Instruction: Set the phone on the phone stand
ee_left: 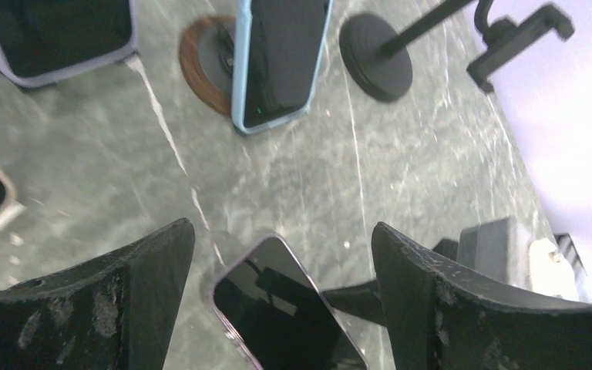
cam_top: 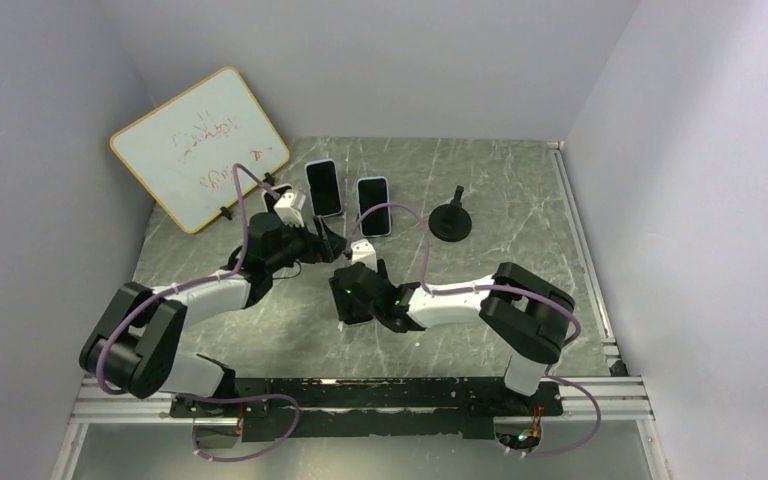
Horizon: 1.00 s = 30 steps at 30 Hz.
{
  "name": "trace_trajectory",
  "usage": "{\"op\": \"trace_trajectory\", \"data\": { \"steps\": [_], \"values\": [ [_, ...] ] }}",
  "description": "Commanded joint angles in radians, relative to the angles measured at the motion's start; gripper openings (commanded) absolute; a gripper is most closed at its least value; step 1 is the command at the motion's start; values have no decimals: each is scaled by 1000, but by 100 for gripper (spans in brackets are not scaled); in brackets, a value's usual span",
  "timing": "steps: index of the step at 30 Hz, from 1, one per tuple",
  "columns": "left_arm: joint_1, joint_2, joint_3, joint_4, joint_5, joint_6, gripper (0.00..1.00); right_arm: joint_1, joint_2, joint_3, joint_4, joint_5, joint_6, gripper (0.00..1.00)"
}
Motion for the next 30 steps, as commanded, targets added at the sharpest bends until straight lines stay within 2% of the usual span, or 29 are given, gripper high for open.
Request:
{"op": "trace_trajectory", "data": {
  "steps": [1,8,12,19,30],
  "values": [
    [-47,41,-36,36,38,-105,88,-21,-17,-64,102,-64,-13,65],
    [-64,87,-86,93,32,-183,89,-54,-77,-134,221,-61,-21,65],
    [-63,107,-77,103,83,-208,93,-76,-107,-161,254,-55,-35,65],
    [-64,203,-120,291,186,-344,88,-93,-177,-214,330,-50,-39,67],
    [-100,251,-73,291,161,-354,86,-94,-232,-253,416,-124,-76,67]
  ]
}}
